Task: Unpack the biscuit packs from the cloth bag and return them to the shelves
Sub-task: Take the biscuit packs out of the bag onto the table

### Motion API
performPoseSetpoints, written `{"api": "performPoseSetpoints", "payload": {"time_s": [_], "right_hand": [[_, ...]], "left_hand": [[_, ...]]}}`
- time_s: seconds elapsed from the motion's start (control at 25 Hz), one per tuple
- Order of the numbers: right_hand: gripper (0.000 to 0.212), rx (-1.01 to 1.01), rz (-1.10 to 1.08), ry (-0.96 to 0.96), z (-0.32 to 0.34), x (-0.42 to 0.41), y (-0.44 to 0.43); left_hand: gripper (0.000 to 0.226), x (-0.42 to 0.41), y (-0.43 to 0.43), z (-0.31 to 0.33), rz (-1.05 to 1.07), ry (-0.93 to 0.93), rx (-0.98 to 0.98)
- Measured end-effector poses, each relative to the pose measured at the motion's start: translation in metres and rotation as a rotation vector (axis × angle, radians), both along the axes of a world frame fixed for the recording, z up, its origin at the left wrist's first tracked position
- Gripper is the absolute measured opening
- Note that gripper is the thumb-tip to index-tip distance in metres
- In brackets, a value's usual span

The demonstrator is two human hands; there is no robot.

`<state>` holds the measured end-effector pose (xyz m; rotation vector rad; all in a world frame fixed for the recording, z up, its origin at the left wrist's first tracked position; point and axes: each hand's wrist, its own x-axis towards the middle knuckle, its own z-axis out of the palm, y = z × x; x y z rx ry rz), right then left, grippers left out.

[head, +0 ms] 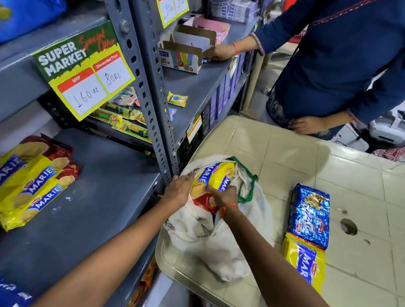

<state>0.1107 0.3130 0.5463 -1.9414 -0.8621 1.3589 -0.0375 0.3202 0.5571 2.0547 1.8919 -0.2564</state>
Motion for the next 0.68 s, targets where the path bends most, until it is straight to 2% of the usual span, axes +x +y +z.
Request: {"api": "performPoseSetpoints", "payload": {"time_s": [0.08,0.24,0.32,0.4,0.48,0.56,0.6,0.68], "right_hand": [[0.036,0.005,-0.009,0.028,0.001,0.011,0.001],[0.028,-0.047,-0.118,0.167,0.005,0.025,0.001],[0.029,-0.107,-0.175,0.236,0.011,0.033,0.002],[0.038,-0.171,-0.116,0.23,0.015,0.044,0.003],[0.049,-0.237,-0.007,0.254,0.016,0.052,0.002],[0.051,-0.274,0.073,0.329,0.016,0.059,-0.006],[0.044,-0.277,0.117,0.353,0.016,0.063,-0.01],[0.025,-0.272,0.198,0.409,0.017,0.074,-0.021]], "left_hand": [[0.061,0.001,-0.004,0.0,-0.006,0.054,-0.001],[0.066,0.013,-0.012,-0.003,-0.046,0.129,-0.005],[0.067,0.008,-0.018,-0.005,-0.044,0.149,-0.035],[0.07,-0.001,-0.023,-0.005,-0.038,0.123,-0.061],[0.063,-0.003,-0.023,0.0,-0.014,0.003,0.019],[0.045,0.012,-0.021,0.008,0.036,-0.184,0.189],[0.037,0.024,-0.021,0.014,0.085,-0.271,0.229],[0.038,0.047,-0.024,0.022,0.246,-0.416,0.146]]}}
